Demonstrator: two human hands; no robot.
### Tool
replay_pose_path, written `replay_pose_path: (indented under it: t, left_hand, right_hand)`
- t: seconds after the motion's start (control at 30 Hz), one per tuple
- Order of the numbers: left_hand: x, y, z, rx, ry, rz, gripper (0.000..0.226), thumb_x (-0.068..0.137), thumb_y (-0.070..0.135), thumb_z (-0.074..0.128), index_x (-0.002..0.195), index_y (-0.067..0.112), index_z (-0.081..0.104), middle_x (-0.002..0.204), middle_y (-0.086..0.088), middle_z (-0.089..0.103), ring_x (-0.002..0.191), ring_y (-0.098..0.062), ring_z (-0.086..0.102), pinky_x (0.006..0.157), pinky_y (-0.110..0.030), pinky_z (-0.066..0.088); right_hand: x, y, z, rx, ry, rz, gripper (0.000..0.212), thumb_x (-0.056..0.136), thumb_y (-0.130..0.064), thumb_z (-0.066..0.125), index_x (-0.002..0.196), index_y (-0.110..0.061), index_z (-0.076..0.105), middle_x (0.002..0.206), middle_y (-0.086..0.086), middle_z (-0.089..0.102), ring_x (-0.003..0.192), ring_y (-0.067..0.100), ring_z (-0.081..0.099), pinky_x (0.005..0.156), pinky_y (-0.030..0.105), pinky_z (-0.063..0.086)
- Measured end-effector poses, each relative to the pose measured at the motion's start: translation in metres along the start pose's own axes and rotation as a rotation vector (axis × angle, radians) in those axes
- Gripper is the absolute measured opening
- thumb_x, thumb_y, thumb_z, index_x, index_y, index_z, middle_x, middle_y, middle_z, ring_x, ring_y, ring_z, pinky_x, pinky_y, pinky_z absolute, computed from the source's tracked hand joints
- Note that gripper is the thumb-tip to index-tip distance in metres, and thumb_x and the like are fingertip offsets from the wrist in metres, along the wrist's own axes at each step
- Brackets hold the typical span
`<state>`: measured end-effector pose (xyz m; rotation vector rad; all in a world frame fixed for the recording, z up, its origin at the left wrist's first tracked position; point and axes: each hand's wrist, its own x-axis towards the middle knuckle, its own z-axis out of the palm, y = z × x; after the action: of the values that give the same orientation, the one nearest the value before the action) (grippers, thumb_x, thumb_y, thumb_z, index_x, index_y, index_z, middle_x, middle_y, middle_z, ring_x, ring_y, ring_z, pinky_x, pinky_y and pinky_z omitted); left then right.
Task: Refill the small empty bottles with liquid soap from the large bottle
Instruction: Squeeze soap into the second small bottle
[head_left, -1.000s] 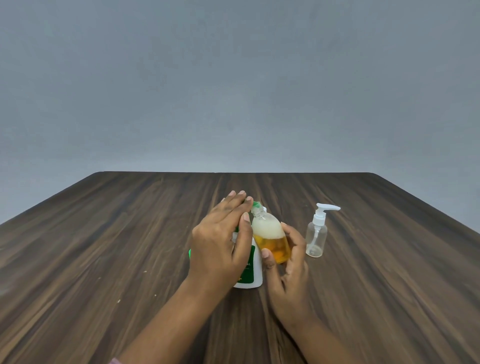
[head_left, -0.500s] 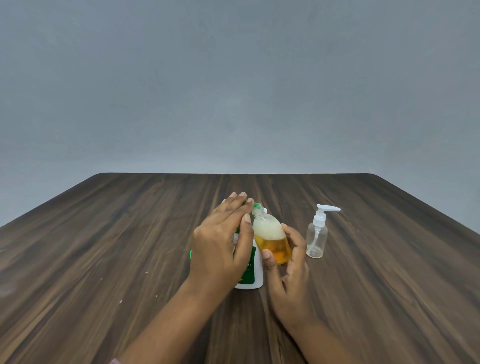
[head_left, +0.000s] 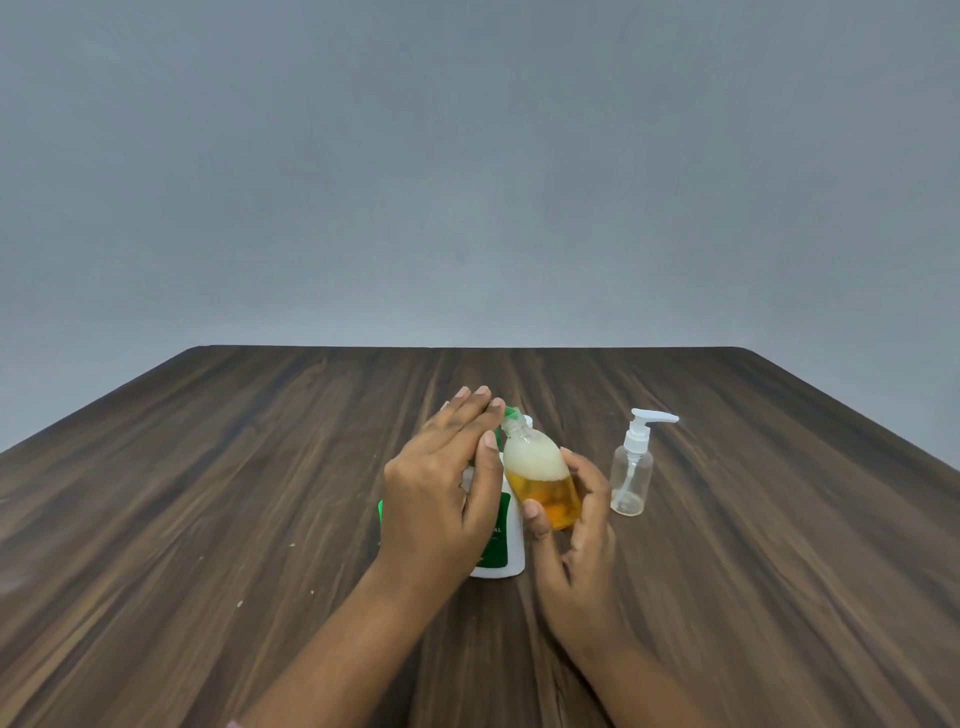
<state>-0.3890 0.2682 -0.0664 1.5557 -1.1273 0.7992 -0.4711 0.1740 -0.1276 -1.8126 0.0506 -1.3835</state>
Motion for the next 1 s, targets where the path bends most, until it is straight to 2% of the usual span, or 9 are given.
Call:
replay_pose_path:
  t: [0.1, 0.27, 0.4, 0.57, 0.67, 0.77, 0.83, 0.9, 1.0]
  left_hand:
    - [0.003, 0.001, 0.001, 0.010, 0.010, 0.008, 0.037, 0.094, 0.019, 0.041, 0.111, 0.003, 0.069, 0.117, -0.007, 0.067, 0.119, -0.017, 0.057, 0.097, -0.030, 0.047]
    - [-0.006, -0.005, 0.006, -0.028, 0.006, -0.008, 0.037, 0.094, 0.018, 0.041, 0.115, 0.002, 0.068, 0.122, -0.007, 0.064, 0.123, -0.016, 0.054, 0.100, -0.032, 0.047]
    - [-0.009, -0.005, 0.005, -0.035, 0.013, 0.000, 0.037, 0.093, 0.017, 0.041, 0.115, 0.002, 0.067, 0.122, -0.008, 0.064, 0.123, -0.017, 0.054, 0.100, -0.033, 0.047]
    - [-0.003, 0.000, 0.001, -0.005, 0.004, -0.003, 0.037, 0.094, 0.019, 0.041, 0.113, 0.003, 0.069, 0.120, -0.006, 0.065, 0.122, -0.016, 0.055, 0.099, -0.030, 0.046]
    - [0.006, 0.002, 0.000, 0.022, 0.009, 0.016, 0.036, 0.093, 0.020, 0.042, 0.108, 0.005, 0.071, 0.114, -0.005, 0.068, 0.115, -0.014, 0.059, 0.094, -0.029, 0.048]
    - [0.003, -0.002, 0.001, 0.018, 0.013, 0.023, 0.036, 0.093, 0.020, 0.042, 0.109, 0.004, 0.070, 0.115, -0.007, 0.068, 0.117, -0.015, 0.059, 0.095, -0.029, 0.049]
    - [-0.004, -0.005, 0.003, 0.003, 0.008, 0.014, 0.038, 0.094, 0.019, 0.041, 0.112, 0.002, 0.069, 0.118, -0.008, 0.066, 0.120, -0.017, 0.057, 0.097, -0.031, 0.049]
    - [-0.008, -0.006, 0.004, -0.005, 0.005, 0.003, 0.038, 0.094, 0.018, 0.041, 0.113, 0.001, 0.069, 0.120, -0.008, 0.065, 0.121, -0.018, 0.056, 0.098, -0.033, 0.048]
    - [-0.006, -0.004, 0.004, 0.007, 0.005, 0.005, 0.038, 0.093, 0.019, 0.041, 0.113, 0.002, 0.069, 0.120, -0.008, 0.066, 0.121, -0.018, 0.056, 0.098, -0.034, 0.048]
  right_hand:
    - [0.000, -0.001, 0.000, 0.019, 0.009, 0.004, 0.044, 0.089, -0.001, 0.053, 0.128, -0.014, 0.038, 0.113, -0.023, 0.059, 0.093, -0.001, 0.062, 0.070, 0.007, 0.049]
    - [0.000, -0.004, 0.000, 0.012, 0.018, 0.010, 0.039, 0.092, -0.019, 0.051, 0.129, -0.013, 0.039, 0.109, -0.019, 0.060, 0.087, 0.002, 0.063, 0.068, 0.009, 0.048]
    - [-0.003, -0.005, -0.002, 0.004, 0.027, 0.014, 0.039, 0.091, -0.023, 0.050, 0.128, -0.015, 0.040, 0.107, -0.016, 0.061, 0.087, 0.003, 0.063, 0.068, 0.008, 0.047]
    - [-0.003, -0.001, 0.000, 0.002, 0.026, 0.026, 0.041, 0.092, -0.007, 0.055, 0.129, -0.017, 0.040, 0.113, -0.001, 0.062, 0.097, 0.003, 0.063, 0.071, 0.008, 0.049]
    - [-0.003, -0.001, 0.001, -0.004, 0.029, 0.026, 0.044, 0.090, -0.005, 0.054, 0.130, -0.018, 0.039, 0.115, 0.005, 0.061, 0.098, 0.003, 0.062, 0.070, 0.007, 0.050]
    - [-0.002, -0.002, 0.001, 0.009, 0.025, 0.031, 0.042, 0.091, -0.006, 0.054, 0.129, -0.017, 0.040, 0.112, -0.009, 0.062, 0.095, 0.002, 0.063, 0.069, 0.008, 0.049]
    - [-0.001, -0.003, 0.000, -0.003, 0.021, 0.023, 0.038, 0.093, -0.015, 0.054, 0.129, -0.015, 0.040, 0.112, -0.017, 0.059, 0.092, 0.002, 0.063, 0.070, 0.007, 0.047]
    - [-0.002, -0.004, -0.001, 0.001, 0.024, 0.021, 0.040, 0.092, -0.020, 0.052, 0.129, -0.012, 0.040, 0.110, -0.014, 0.060, 0.091, 0.002, 0.062, 0.069, 0.007, 0.047]
    - [-0.002, -0.003, -0.002, -0.004, 0.014, 0.023, 0.039, 0.093, -0.009, 0.055, 0.128, -0.007, 0.039, 0.111, -0.013, 0.060, 0.092, 0.000, 0.062, 0.069, 0.006, 0.047]
